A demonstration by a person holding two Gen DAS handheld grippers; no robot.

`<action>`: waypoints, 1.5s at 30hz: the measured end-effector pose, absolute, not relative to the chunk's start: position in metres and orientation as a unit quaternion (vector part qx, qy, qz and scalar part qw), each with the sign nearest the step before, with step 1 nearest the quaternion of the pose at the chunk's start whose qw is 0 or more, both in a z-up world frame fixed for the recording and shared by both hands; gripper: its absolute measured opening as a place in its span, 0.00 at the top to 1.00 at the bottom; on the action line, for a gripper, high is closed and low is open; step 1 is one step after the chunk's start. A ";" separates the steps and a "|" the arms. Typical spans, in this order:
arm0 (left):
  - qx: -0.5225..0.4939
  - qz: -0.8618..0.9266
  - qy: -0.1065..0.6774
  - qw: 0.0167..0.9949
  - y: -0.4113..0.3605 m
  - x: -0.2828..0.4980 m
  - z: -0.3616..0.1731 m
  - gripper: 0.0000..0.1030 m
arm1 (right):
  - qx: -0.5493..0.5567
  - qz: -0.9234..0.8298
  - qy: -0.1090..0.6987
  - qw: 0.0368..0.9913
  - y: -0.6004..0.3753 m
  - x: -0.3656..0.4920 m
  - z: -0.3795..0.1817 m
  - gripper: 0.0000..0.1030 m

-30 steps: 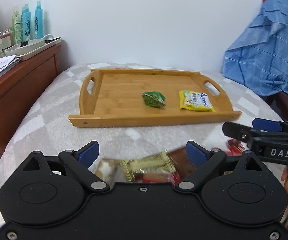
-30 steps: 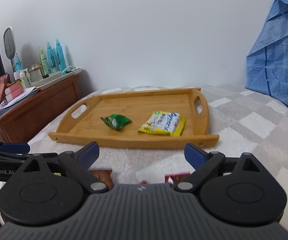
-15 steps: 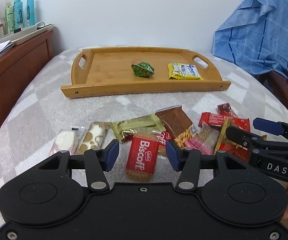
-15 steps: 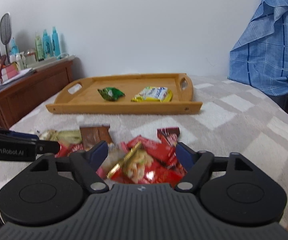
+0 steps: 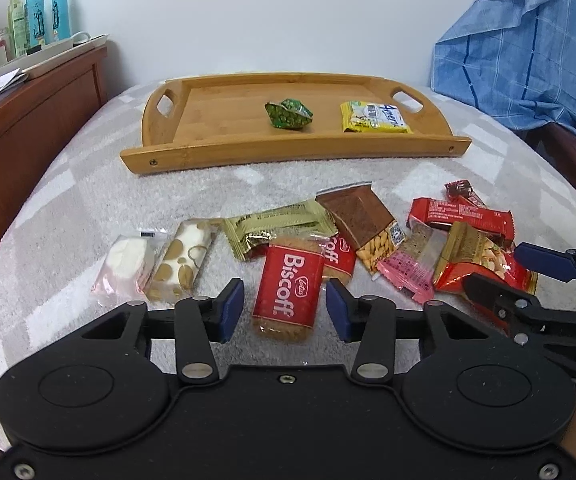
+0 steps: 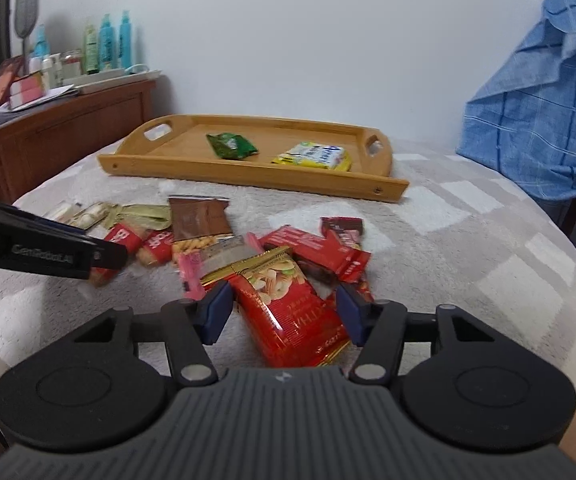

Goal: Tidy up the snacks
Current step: 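Grasp the red Biscoff pack with the left tool while the right tool grasps the red nut bag, then place the Biscoff pack and red nut bag on the tray, opening both tools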

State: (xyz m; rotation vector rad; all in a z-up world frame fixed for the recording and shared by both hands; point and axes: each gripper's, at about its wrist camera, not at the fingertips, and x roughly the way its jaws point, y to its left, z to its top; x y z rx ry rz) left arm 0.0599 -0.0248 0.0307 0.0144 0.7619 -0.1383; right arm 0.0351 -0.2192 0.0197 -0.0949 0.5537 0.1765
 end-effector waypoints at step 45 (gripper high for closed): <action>-0.020 -0.037 0.334 0.942 -0.014 0.092 0.075 0.69 | 0.091 0.097 0.249 0.959 -0.248 0.091 0.062 0.54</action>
